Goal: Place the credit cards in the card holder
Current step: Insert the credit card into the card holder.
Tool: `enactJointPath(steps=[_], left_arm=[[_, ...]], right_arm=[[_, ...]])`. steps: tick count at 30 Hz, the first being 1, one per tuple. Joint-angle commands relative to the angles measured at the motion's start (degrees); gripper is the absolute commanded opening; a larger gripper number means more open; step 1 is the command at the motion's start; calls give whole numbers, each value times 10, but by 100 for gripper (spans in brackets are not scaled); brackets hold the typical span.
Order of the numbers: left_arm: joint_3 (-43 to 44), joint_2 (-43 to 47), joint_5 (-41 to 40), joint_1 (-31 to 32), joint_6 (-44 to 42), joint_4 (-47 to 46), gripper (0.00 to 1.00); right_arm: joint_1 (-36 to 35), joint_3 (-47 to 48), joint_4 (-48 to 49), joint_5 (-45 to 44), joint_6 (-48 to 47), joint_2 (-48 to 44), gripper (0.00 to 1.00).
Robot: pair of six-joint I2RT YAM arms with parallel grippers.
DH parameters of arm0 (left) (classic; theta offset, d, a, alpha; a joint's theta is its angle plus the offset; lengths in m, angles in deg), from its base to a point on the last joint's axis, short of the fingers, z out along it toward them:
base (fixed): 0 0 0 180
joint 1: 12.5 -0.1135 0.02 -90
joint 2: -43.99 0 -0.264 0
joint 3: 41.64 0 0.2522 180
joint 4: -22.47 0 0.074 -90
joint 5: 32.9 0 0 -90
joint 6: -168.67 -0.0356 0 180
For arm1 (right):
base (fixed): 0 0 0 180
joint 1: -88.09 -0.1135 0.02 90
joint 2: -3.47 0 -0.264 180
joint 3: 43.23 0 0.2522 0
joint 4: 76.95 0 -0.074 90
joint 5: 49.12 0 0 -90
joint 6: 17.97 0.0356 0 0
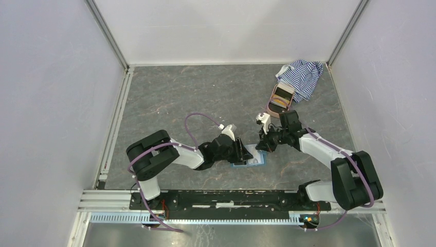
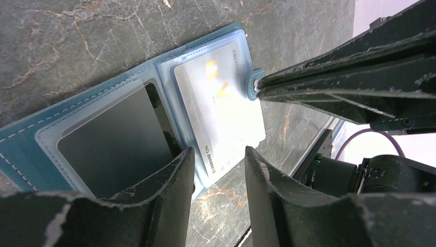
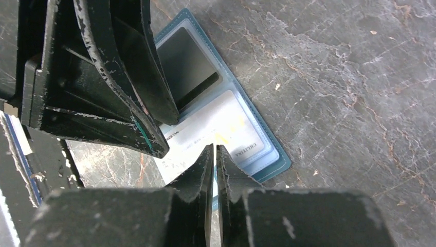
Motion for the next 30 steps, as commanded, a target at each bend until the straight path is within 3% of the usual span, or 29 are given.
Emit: enactJointPath(steps=[1, 11, 21, 26, 30], left_arm=[[8, -5, -14, 4, 0, 12, 48], [10, -9, -16, 4, 2, 12, 48], [10, -11, -16, 4, 3, 15, 48], [11, -12, -13, 4, 2, 16, 48], [11, -11, -14, 3, 2, 16, 48]], right_arm=[[-29, 0, -3, -39, -37, -7, 10], [-86, 12, -18, -145, -71, 13, 9], [-91, 23, -47, -249, -121, -17, 11], [-89, 24, -51, -236, -110, -4, 16], [-64, 28, -59, -154, -89, 11, 20]])
